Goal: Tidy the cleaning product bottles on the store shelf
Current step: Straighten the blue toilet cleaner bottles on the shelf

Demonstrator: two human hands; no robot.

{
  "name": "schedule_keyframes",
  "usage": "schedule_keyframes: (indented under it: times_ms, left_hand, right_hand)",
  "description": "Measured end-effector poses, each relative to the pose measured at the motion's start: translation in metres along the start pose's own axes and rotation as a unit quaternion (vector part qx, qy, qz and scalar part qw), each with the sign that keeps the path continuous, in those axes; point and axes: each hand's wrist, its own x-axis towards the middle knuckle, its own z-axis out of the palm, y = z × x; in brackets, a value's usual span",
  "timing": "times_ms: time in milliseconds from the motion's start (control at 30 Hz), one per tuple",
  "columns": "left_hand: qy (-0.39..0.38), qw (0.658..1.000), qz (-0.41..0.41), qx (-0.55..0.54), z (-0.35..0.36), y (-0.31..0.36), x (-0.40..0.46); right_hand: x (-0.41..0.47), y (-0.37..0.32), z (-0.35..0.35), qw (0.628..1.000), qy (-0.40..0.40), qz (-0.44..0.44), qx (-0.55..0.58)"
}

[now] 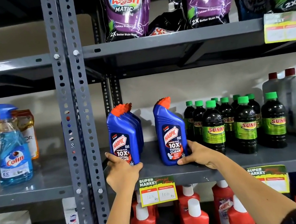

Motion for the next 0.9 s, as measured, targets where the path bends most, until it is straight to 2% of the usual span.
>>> schedule_keyframes:
  times_ms: [467,600,700,733,800,867,900]
  left_hand:
    - [-0.005,1.000,-0.003,0.011,0.004,-0.001,0.003]
    - [-0.023,1.000,-0.004,0.007,0.002,0.003,0.000]
    - [-0.048,0.998,-0.035,0.004,-0.005,0.005,-0.003]
    - [-0.035,0.998,-0.044,-0.002,-0.007,0.008,-0.008]
    - [0.052,0.998,-0.027,-0.032,-0.010,0.018,-0.029]
    - [0.145,0.985,0.062,-0.073,-0.006,0.035,-0.058]
    - [0.145,0.977,0.119,-0.103,-0.001,0.047,-0.073]
  right_hand:
    - [-0.004,0.002,0.006,0.997,0.056,-0.023,-0.045]
    - [-0.011,-0.004,0.006,0.996,0.062,-0.027,-0.061]
    - [-0.022,-0.009,0.006,0.995,0.056,-0.023,-0.081]
    - [-0.029,-0.010,0.001,0.995,0.055,-0.021,-0.080]
    - [-0.047,-0.005,-0.013,0.991,0.087,-0.023,-0.100]
    - [-0.072,0.009,-0.042,0.972,0.177,-0.032,-0.149]
    - [-0.084,0.019,-0.060,0.955,0.236,-0.031,-0.174]
